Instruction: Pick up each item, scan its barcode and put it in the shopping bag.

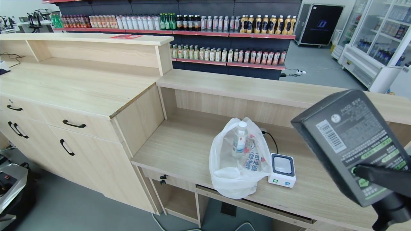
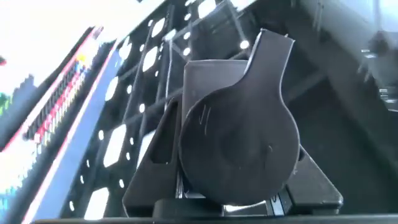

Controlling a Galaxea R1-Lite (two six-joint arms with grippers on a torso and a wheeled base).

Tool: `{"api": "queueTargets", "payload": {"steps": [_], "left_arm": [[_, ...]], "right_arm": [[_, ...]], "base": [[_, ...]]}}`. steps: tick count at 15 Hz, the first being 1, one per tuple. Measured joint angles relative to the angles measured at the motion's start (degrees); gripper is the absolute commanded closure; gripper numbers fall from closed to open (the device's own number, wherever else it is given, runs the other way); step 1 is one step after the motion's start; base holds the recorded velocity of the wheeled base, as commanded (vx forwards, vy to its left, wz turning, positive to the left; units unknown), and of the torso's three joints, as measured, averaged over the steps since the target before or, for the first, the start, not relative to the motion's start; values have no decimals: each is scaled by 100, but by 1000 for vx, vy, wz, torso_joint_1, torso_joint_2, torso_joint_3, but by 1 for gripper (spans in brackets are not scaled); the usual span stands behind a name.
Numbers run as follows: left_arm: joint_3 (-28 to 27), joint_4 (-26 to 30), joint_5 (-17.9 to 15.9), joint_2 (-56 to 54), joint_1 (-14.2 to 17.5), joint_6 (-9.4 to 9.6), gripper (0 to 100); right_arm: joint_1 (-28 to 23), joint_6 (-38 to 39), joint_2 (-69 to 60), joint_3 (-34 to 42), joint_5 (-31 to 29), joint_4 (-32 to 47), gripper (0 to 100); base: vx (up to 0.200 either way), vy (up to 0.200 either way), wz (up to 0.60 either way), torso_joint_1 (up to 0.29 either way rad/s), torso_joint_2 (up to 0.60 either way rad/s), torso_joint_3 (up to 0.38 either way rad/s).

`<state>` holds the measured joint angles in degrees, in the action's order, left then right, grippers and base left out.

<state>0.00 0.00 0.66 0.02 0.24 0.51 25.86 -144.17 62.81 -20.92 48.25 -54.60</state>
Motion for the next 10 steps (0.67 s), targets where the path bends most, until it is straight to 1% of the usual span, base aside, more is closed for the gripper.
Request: {"api": "queueTargets", "payload": {"steps": [3,6,10], "left_arm": [[0,0,-1,0,2,2,100],[0,0,-1,0,-2,2,100],[0,0,-1,0,0,2,100]], "right_arm": [[219,466,-132,15,2,640,100],[405,805,-217,6,0,1044,100],[514,1254,-195,-44,-2,1178,100]], "base": [[0,0,0,0,0,0],[0,0,0,0,0,0],[0,0,0,0,0,0]]}}
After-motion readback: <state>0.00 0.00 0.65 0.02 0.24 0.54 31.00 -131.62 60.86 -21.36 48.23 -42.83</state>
